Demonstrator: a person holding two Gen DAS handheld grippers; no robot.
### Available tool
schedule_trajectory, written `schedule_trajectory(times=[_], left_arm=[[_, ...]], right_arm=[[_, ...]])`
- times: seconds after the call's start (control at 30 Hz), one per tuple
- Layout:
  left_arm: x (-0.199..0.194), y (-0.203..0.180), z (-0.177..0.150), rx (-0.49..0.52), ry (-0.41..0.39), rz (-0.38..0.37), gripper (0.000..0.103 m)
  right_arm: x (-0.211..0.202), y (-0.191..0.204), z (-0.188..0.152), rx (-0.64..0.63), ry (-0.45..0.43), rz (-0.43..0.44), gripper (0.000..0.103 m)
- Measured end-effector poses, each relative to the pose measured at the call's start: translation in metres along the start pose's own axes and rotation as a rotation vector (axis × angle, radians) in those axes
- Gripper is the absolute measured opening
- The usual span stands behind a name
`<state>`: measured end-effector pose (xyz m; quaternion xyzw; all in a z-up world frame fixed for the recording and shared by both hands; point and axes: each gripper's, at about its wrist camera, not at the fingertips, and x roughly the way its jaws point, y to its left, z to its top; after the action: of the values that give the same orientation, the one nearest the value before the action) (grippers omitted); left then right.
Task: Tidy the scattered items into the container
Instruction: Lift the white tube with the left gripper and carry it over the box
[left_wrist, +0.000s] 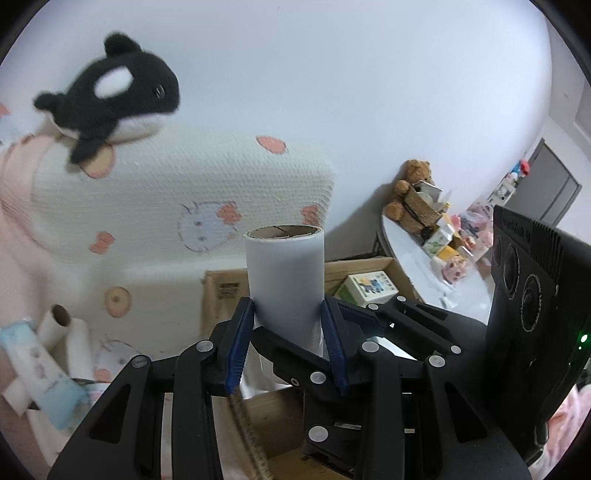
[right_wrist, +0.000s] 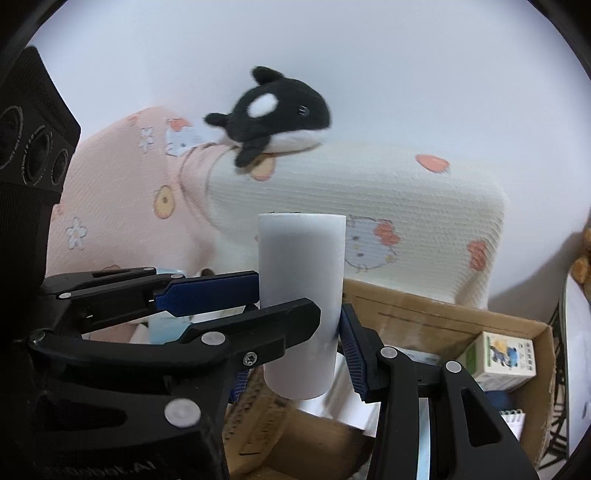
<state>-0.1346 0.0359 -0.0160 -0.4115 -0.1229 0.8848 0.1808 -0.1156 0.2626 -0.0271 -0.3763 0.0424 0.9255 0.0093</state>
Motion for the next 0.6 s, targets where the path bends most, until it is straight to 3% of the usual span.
schedule_trajectory(times=[0.43,0.6], left_arm=[[0.066,0.013,0.002,-0.071,0.232,-0.049,0.041],[0.082,0.008,0.006,-0.041,0.288,-0.03,0.04]], right_arm=[[0.041,-0.041,-0.019,0.074,0.163,0.007,0.041],[0.052,-0.057,-0.02,0.118,0.199,0.024,0.041]])
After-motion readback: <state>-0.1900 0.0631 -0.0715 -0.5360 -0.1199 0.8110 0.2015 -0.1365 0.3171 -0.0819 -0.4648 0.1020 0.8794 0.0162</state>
